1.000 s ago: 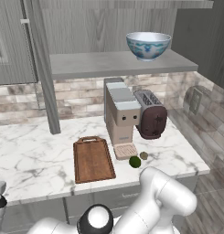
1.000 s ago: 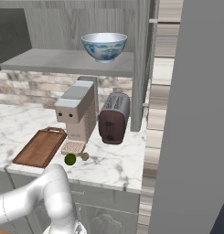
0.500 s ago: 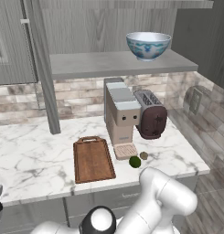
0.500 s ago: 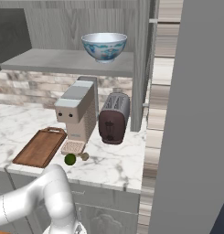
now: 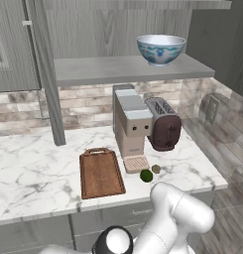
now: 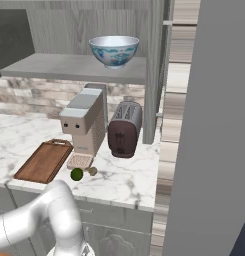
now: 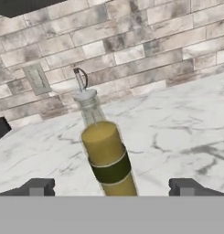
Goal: Open the cabinet. Place the bowl and condiment on the counter. Then place the lime and garlic on the cutting board.
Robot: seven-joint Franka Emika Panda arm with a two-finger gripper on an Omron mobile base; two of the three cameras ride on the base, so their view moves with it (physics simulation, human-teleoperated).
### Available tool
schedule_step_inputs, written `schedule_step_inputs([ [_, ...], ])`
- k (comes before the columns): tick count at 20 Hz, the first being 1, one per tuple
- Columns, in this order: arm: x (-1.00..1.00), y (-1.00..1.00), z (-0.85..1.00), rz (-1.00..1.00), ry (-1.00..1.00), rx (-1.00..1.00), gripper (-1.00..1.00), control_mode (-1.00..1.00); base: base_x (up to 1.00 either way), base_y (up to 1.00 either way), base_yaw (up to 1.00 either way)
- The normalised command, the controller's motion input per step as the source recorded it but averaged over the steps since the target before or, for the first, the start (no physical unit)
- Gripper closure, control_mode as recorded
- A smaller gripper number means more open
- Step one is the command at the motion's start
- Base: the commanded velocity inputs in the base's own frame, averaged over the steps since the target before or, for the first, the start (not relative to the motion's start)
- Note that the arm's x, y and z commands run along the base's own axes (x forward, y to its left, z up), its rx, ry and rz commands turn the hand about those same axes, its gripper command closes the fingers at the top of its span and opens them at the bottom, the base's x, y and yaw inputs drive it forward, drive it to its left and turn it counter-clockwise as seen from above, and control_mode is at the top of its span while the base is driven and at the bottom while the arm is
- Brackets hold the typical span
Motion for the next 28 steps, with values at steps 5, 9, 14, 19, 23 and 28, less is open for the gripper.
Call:
schedule_step_inputs([
  [5, -0.49, -0.49, 0.37, 0.00, 0.01, 0.10, -1.00, -1.00, 0.00, 0.00, 0.00],
  [9, -0.39, -0.75, 0.41, 0.00, 0.00, 0.12, -1.00, -1.00, 0.00, 0.00, 0.00],
  [14, -0.21, -0.81, 0.40, 0.00, 0.01, 0.11, -1.00, -1.00, 0.00, 0.00, 0.00],
  [19, -0.05, -0.78, 0.27, 0.00, 0.05, 0.06, -1.00, -1.00, 0.00, 0.00, 0.00],
  [23, 0.00, -0.71, 0.23, 0.00, 0.09, 0.02, -1.00, -1.00, 0.00, 0.00, 0.00],
  [28, 0.00, -0.61, 0.32, 0.00, 0.14, 0.00, -1.00, -1.00, 0.00, 0.00, 0.00],
])
